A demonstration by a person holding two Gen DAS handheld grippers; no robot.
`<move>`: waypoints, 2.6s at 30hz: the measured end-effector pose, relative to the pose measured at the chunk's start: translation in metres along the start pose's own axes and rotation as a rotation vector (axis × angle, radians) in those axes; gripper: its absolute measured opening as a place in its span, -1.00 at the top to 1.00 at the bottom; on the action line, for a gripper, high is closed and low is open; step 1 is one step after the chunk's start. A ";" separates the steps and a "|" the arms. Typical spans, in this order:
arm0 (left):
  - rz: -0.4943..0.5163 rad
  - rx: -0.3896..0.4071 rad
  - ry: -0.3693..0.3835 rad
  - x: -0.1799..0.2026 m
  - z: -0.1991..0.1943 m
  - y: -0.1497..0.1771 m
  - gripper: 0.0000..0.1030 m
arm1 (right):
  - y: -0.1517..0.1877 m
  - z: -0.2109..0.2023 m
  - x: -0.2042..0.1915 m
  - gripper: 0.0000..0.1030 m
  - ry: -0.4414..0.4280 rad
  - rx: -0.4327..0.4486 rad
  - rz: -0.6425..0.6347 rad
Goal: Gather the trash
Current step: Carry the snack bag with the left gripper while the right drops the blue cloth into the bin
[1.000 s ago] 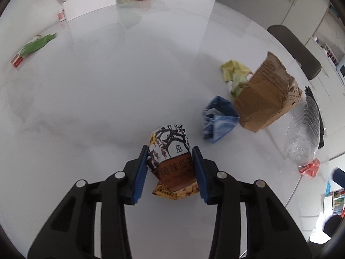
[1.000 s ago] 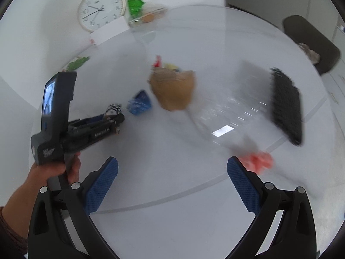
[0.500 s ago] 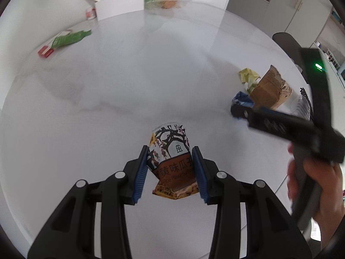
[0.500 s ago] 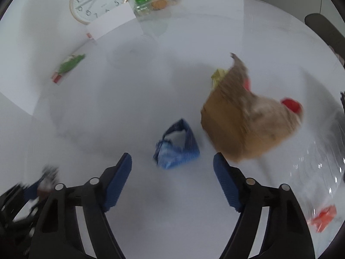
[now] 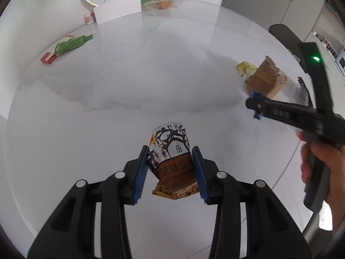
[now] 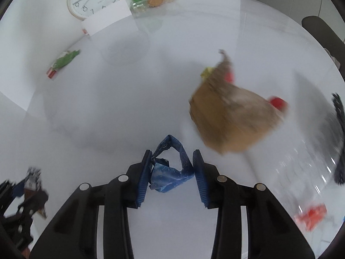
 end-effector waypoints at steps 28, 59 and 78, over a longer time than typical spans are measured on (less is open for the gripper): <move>0.420 -0.020 0.254 0.245 -0.087 0.098 0.22 | 0.259 -0.209 0.140 0.22 0.089 0.044 0.297; 1.043 -0.189 0.471 0.455 -0.074 0.225 0.20 | 0.489 -0.232 0.307 -0.92 0.385 0.013 0.796; 0.876 -0.175 0.388 0.489 -0.056 0.228 -0.85 | 0.509 -0.302 0.354 -0.95 0.319 0.105 0.809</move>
Point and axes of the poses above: each gripper's, at about its wrist camera, not at the fingertips, and z roughly the way its jaws point, x to its right, y to its underside, the point moved 1 cm from there along z, roughly the way its jaws point, and after that the axes turned 2 degrees about z, right-handed, at the moved point
